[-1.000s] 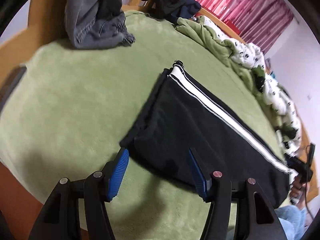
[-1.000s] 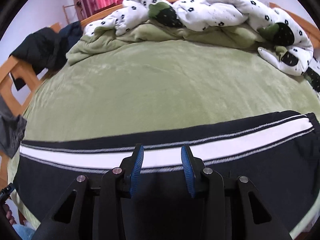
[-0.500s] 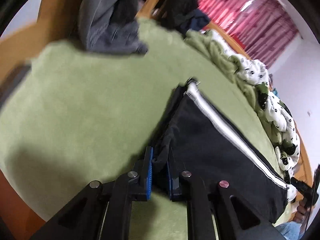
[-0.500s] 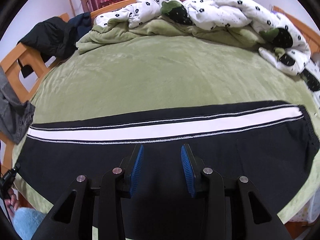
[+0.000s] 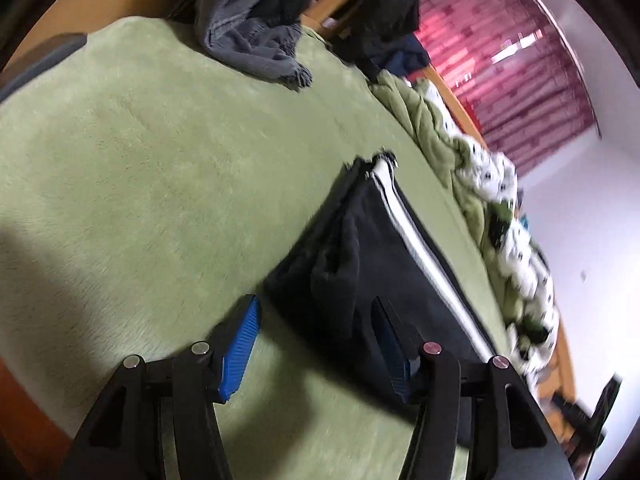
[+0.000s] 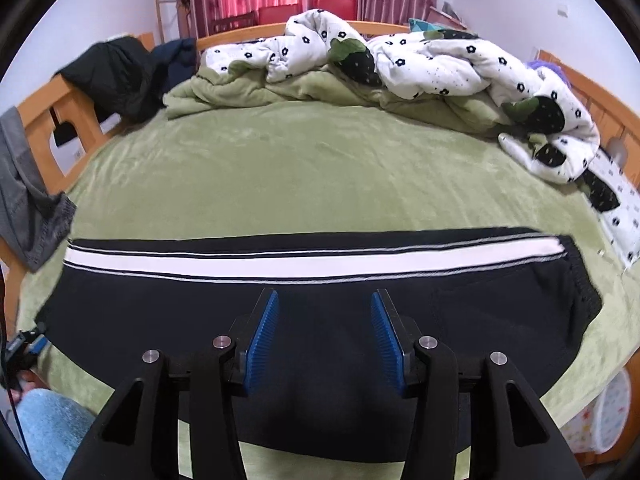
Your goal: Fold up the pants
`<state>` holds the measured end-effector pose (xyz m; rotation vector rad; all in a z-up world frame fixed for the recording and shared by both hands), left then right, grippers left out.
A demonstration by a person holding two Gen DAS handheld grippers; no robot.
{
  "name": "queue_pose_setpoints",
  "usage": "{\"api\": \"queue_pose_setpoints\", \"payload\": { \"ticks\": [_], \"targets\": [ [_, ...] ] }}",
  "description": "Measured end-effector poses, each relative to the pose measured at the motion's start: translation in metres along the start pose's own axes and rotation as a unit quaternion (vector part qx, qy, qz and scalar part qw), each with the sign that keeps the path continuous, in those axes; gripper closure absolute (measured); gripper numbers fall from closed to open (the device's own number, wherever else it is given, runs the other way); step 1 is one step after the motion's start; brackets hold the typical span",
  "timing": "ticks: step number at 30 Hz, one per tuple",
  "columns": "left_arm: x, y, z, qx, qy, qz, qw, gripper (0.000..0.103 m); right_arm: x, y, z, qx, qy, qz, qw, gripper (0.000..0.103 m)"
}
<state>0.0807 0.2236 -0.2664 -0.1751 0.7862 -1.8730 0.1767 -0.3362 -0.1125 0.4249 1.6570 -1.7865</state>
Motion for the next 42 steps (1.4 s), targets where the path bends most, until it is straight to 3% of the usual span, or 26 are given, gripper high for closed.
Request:
{"api": "queue_pose_setpoints", "payload": {
  "ticks": [2, 3, 4, 8, 12, 16, 19, 23, 26, 30, 31, 32, 33, 37, 42],
  "targets": [
    [-0.005, 0.001, 0.001, 0.001, -0.018, 0.011, 0.9998, 0.058, 0.007, 0.006, -0.003, 0.000, 0.012, -0.005, 1.000, 0.056],
    [-0.006, 0.002, 0.002, -0.005, -0.021, 0.011, 0.9997, 0.071, 0.010, 0.008, -0.004, 0.002, 0.016, -0.007, 1.000, 0.056],
    [-0.010, 0.001, 0.005, -0.009, -0.022, 0.008, 0.9997, 0.077, 0.014, 0.011, -0.003, 0.005, 0.019, -0.012, 1.000, 0.058],
    [-0.019, -0.015, 0.037, 0.005, 0.007, -0.008, 0.9999, 0.080, 0.029, 0.018, -0.003, -0.030, 0.028, -0.034, 0.999, 0.065],
    [-0.014, -0.036, 0.105, -0.028, 0.110, 0.017, 0.9934, 0.080, 0.036, 0.016, 0.006, -0.035, 0.030, -0.018, 0.999, 0.065],
    [0.022, -0.049, 0.188, -0.052, 0.218, 0.041, 0.9736, 0.082, 0.042, 0.014, 0.016, -0.051, 0.037, -0.005, 0.998, 0.065],
    [0.070, -0.047, 0.244, -0.033, 0.279, 0.041, 0.9587, 0.082, 0.048, 0.012, 0.028, -0.041, 0.029, 0.002, 0.999, 0.065],
    [0.155, -0.016, 0.290, 0.001, 0.334, -0.002, 0.9427, 0.083, 0.054, 0.001, 0.048, -0.045, 0.055, 0.025, 0.997, 0.065],
    [0.222, 0.029, 0.300, 0.031, 0.324, -0.064, 0.9433, 0.083, 0.063, -0.010, 0.071, -0.049, 0.093, 0.044, 0.993, 0.065],
    [0.289, 0.081, 0.281, 0.047, 0.290, -0.124, 0.9477, 0.083, 0.079, -0.019, 0.094, -0.077, 0.148, 0.052, 0.985, 0.065],
    [0.310, 0.094, 0.274, 0.076, 0.258, -0.174, 0.9474, 0.102, 0.081, -0.020, 0.098, -0.087, 0.160, 0.055, 0.982, 0.065],
    [0.329, 0.101, 0.267, 0.096, 0.225, -0.223, 0.9438, 0.102, 0.083, -0.021, 0.100, -0.092, 0.165, 0.056, 0.980, 0.065],
    [0.348, 0.110, 0.258, 0.093, 0.202, -0.256, 0.9406, 0.102, 0.086, -0.022, 0.103, -0.093, 0.172, 0.057, 0.979, 0.065],
    [0.374, 0.116, 0.234, 0.033, 0.258, -0.255, 0.9314, 0.102, 0.091, -0.020, 0.107, -0.077, 0.167, 0.048, 0.982, 0.065],
    [0.344, 0.080, 0.236, 0.043, 0.249, -0.243, 0.9364, 0.102, 0.094, -0.018, 0.101, -0.064, 0.138, 0.034, 0.988, 0.065]
  ]
}}
Point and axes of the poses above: each gripper's, at about its wrist camera, not at the fingertips, and y roughly the way its jaws point, z to its right, x to its underside, the point moved 8 cm from there along y, roughly the way its jaws point, and after that the axes turned 15 degrees about -y, right-handed, at the moved point
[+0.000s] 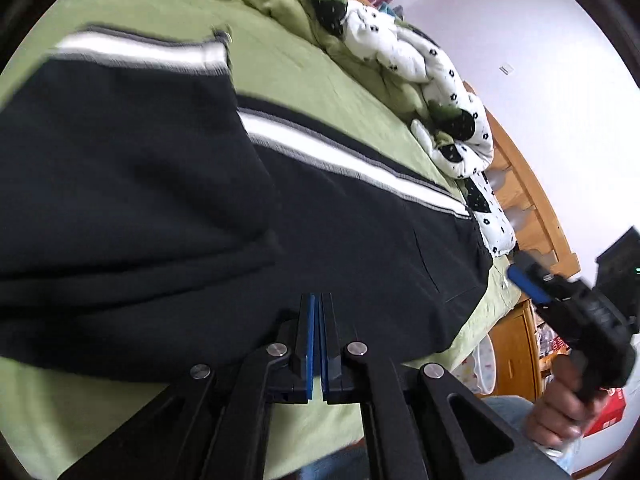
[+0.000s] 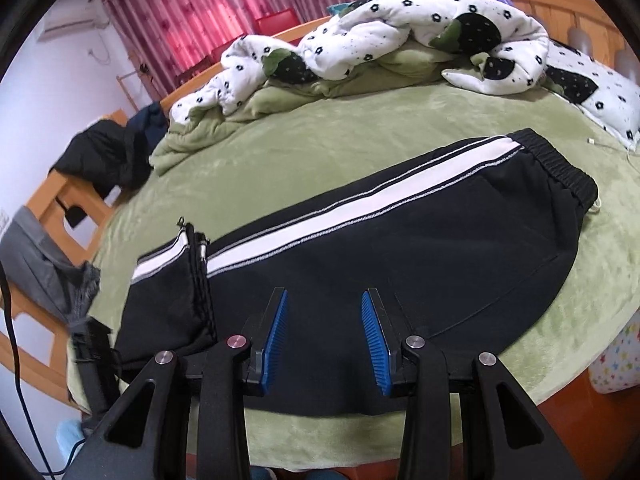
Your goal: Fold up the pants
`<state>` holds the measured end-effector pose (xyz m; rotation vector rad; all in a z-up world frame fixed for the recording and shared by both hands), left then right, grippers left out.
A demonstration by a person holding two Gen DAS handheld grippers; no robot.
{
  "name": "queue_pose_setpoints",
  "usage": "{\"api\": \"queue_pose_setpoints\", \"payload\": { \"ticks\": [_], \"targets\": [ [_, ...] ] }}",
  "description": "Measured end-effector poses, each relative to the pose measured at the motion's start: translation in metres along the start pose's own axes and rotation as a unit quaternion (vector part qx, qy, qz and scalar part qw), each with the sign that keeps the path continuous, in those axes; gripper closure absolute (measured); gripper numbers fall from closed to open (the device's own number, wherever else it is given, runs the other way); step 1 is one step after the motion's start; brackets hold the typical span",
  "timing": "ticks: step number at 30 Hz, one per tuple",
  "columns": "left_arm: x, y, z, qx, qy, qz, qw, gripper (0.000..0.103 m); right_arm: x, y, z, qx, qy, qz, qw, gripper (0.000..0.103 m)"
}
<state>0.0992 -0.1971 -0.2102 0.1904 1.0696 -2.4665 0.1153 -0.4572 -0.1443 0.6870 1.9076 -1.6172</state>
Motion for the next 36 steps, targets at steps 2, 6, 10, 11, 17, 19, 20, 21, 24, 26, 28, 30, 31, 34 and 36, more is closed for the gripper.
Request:
{"api": "queue_pose_setpoints", "payload": {
  "ticks": [2, 6, 10, 11, 17, 19, 20, 21, 24, 26, 28, 30, 31, 34, 36],
  "targets": [
    [-0.013, -0.020, -0.001, -0.027, 0.022, 0.027, 0.9990, 0.098, 0.002, 0.004, -0.008, 0.002, -0.020, -0.006, 1.000, 0.062],
    [-0.051, -0.074, -0.017, -0.114, 0.059, 0.087, 0.9879, 0.061, 0.007, 0.026, -0.039, 0.009, -0.082, -0.043, 0.996, 0.059],
    [-0.096, -0.132, -0.039, -0.203, 0.103, 0.172, 0.9585, 0.045, 0.011, 0.053, -0.082, -0.042, -0.092, -0.080, 0.992, 0.058],
    [-0.105, -0.143, -0.047, -0.220, 0.111, 0.187, 0.9509, 0.038, 0.011, 0.059, -0.091, -0.057, -0.085, -0.082, 0.991, 0.057],
    [-0.128, -0.176, -0.114, -0.239, 0.054, 0.222, 0.9437, 0.036, 0.014, 0.114, -0.141, -0.088, -0.069, -0.100, 0.989, 0.055],
    [-0.127, -0.175, -0.139, -0.225, 0.011, 0.208, 0.9518, 0.036, 0.019, 0.138, -0.154, -0.098, -0.062, -0.117, 0.986, 0.056],
    [-0.128, -0.170, -0.146, -0.218, -0.004, 0.202, 0.9548, 0.036, 0.021, 0.148, -0.158, -0.101, -0.056, -0.126, 0.985, 0.055],
    [-0.130, -0.171, -0.152, -0.208, -0.018, 0.197, 0.9577, 0.036, 0.024, 0.160, -0.162, -0.104, -0.050, -0.136, 0.984, 0.055],
    [-0.134, -0.175, -0.157, -0.188, -0.034, 0.209, 0.9590, 0.036, 0.033, 0.184, -0.169, -0.099, -0.035, -0.140, 0.985, 0.052],
    [-0.135, -0.174, -0.159, -0.187, -0.040, 0.215, 0.9576, 0.036, 0.032, 0.187, -0.175, -0.090, -0.042, -0.126, 0.987, 0.052],
    [-0.133, -0.168, -0.157, -0.188, -0.037, 0.207, 0.9594, 0.036, 0.030, 0.189, -0.187, -0.084, -0.061, -0.122, 0.987, 0.068],
    [-0.123, -0.162, -0.157, -0.187, -0.029, 0.187, 0.9639, 0.036, 0.029, 0.189, -0.192, -0.076, -0.079, -0.119, 0.987, 0.073],
    [-0.113, -0.156, -0.155, -0.178, -0.023, 0.164, 0.9701, 0.036, 0.028, 0.189, -0.193, -0.076, -0.083, -0.115, 0.987, 0.074],
    [-0.076, -0.137, -0.143, -0.148, -0.004, 0.109, 0.9830, 0.036, 0.028, 0.185, -0.188, -0.096, -0.063, -0.109, 0.987, 0.077],
    [-0.053, -0.127, -0.138, -0.152, 0.013, 0.087, 0.9844, 0.036, 0.027, 0.183, -0.183, -0.112, -0.048, -0.108, 0.987, 0.078]
  ]
}}
Point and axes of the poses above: each gripper's, at about its wrist camera, not at the fingertips, and y roughly the way its jaws point, z to its right, x to its underside, the point moved 8 cm from there along y, roughly the way its jaws point, and after that the axes turned 15 degrees about -y, right-handed, at the moved point
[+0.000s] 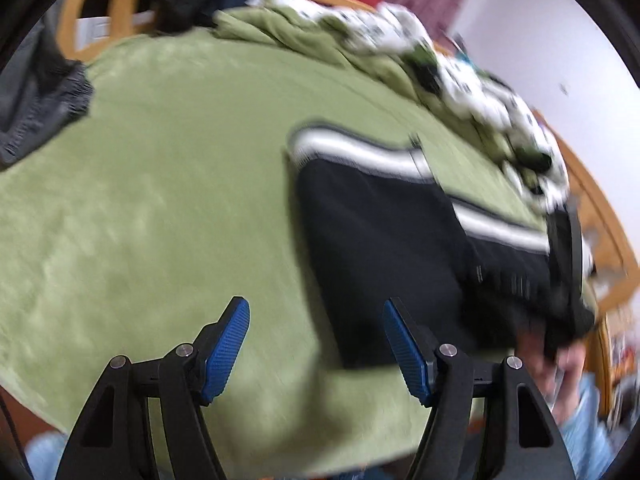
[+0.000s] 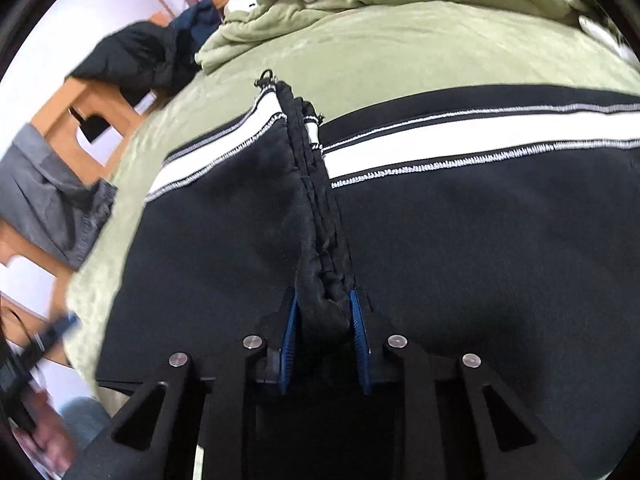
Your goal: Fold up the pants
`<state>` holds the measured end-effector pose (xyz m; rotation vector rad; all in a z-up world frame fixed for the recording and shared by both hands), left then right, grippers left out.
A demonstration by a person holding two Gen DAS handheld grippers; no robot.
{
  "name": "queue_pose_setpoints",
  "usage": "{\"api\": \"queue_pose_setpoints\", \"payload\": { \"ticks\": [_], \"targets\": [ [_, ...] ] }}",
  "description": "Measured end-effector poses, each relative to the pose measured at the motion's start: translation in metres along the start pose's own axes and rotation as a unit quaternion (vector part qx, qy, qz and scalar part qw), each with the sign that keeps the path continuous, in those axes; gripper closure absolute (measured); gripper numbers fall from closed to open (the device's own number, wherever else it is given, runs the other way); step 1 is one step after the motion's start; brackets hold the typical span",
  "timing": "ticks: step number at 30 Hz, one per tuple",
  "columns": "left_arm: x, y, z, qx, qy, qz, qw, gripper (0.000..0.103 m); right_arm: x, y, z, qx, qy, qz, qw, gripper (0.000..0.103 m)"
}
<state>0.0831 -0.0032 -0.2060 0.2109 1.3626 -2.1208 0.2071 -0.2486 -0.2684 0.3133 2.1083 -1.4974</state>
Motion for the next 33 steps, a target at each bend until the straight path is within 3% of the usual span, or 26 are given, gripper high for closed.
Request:
{"api": "queue_pose_setpoints", "payload": {
  "ticks": [3, 6, 8, 10, 13, 15, 16, 17, 21, 25, 30, 33],
  "targets": [
    [0.027, 0.009, 0.006, -0.035, 0.032, -0.012, 0.9988, 0.036, 0.002, 0.000, 0.002, -0.022, 0.012, -0.005, 1.000, 0.075],
    [0.038, 0.023, 0.011, -0.052, 0.023, -0.034, 0.9978, 0.036, 0.004, 0.002, 0.008, -0.056, 0.035, -0.003, 0.998, 0.072],
    [0.035, 0.032, 0.006, -0.083, 0.003, -0.016, 0.9964, 0.038, 0.006, 0.004, 0.010, -0.068, 0.048, -0.004, 0.997, 0.072],
    [0.034, 0.039, 0.004, -0.088, -0.025, 0.000, 0.9958, 0.038, 0.006, 0.003, 0.010, -0.070, 0.045, -0.001, 0.997, 0.073],
    [0.038, 0.043, -0.001, -0.109, -0.024, 0.042, 0.9928, 0.054, 0.007, 0.001, 0.007, -0.052, 0.025, 0.007, 0.998, 0.077],
    [0.039, 0.040, 0.001, -0.095, -0.021, 0.064, 0.9932, 0.069, 0.006, 0.000, 0.004, -0.043, 0.020, 0.012, 0.999, 0.081],
    [0.039, 0.039, 0.002, -0.074, -0.024, 0.069, 0.9946, 0.081, 0.004, -0.003, 0.003, -0.042, 0.022, 0.017, 0.999, 0.082],
    [0.039, 0.039, 0.004, -0.061, -0.031, 0.067, 0.9954, 0.083, 0.001, -0.007, 0.002, -0.044, 0.024, 0.023, 0.999, 0.085],
    [0.038, 0.041, 0.005, -0.056, -0.051, 0.077, 0.9942, 0.080, -0.009, -0.035, -0.001, -0.058, 0.028, 0.065, 0.996, 0.087],
    [0.042, 0.042, 0.006, -0.016, -0.072, 0.065, 0.9952, 0.062, -0.007, -0.067, 0.008, -0.037, 0.022, 0.091, 0.995, 0.088],
    [0.050, 0.043, 0.029, 0.003, -0.025, 0.059, 0.9979, 0.060, 0.019, -0.109, 0.047, -0.001, 0.044, 0.119, 0.992, 0.088],
    [0.054, 0.047, 0.038, -0.010, -0.002, 0.060, 0.9981, 0.058, 0.034, -0.129, 0.071, 0.037, 0.039, 0.132, 0.990, 0.088]
  ]
}}
Point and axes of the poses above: each gripper's, at about its wrist camera, not at the fingertips, and y roughly the way its jaws point, z to its right, x to its underside, the point moved 8 cm from there along y, roughly the way its jaws point, and after that the axes turned 15 degrees about -y, right-handed, at the moved point
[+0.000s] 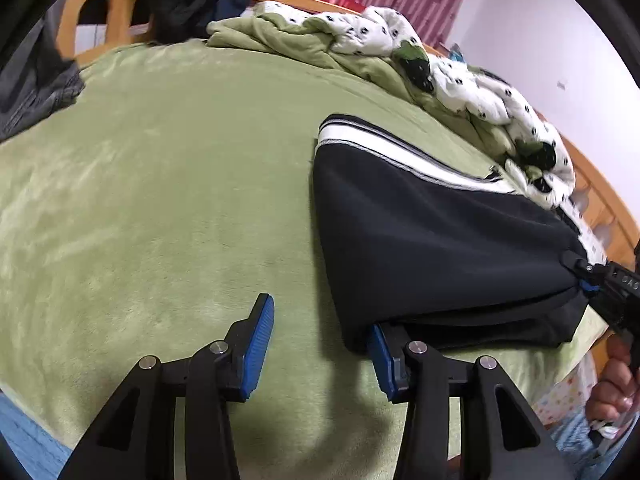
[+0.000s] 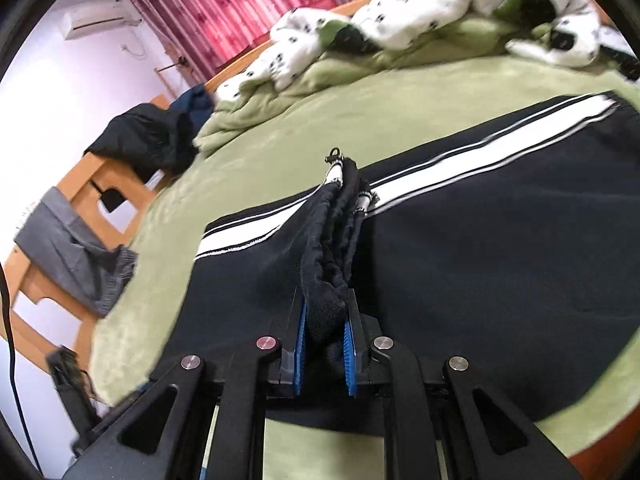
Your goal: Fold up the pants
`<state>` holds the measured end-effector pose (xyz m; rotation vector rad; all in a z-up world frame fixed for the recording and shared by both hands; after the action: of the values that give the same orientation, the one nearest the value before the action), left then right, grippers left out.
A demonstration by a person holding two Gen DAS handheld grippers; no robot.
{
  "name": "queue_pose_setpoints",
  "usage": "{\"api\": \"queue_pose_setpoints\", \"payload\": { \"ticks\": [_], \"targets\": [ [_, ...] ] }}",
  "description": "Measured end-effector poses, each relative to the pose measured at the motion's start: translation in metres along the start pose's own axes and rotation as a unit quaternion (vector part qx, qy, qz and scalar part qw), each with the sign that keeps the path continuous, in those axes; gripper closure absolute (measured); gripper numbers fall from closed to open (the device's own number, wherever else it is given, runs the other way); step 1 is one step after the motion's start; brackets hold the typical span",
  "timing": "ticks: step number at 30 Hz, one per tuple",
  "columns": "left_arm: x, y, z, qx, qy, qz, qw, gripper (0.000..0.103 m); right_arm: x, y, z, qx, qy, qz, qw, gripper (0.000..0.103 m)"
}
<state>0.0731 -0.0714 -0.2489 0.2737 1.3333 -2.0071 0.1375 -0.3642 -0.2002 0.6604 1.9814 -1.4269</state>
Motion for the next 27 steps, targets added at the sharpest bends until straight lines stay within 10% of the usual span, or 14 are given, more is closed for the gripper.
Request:
{"api": "queue_pose_setpoints", "payload": {
  "ticks": [11, 20, 27],
  "targets": [
    [0.009, -0.025, -0.010, 0.007, 0.023, -0.042, 0.9988, 0.054, 0.049, 0.016, 0.034, 0.077, -0.029, -0.087, 0.993, 0.073],
    [-0.024, -0.048, 0.023, 0.052, 0.041, 0.001, 0.9978, 0.054, 0.005, -0.038, 0.005, 0.125, -0.096, 0.033, 0.987, 0.076],
    [0.001, 0.014, 0.032, 0.024, 0.051, -0.059, 0.9967, 0.054, 0.049, 0.006, 0.006, 0.129, -0.118, -0.081, 0.981, 0.090]
  ]
}}
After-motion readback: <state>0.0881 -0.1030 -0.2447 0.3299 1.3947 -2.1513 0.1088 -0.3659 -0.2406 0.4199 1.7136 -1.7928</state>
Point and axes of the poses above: each gripper's, at about its wrist camera, not at the fingertips, and y roughly the way its jaws point, z to its right, x to its underside, the point moved 8 cm from there along y, roughly the way its jaws point, and after that the axes turned 15 degrees about -y, right-handed, at the moved point
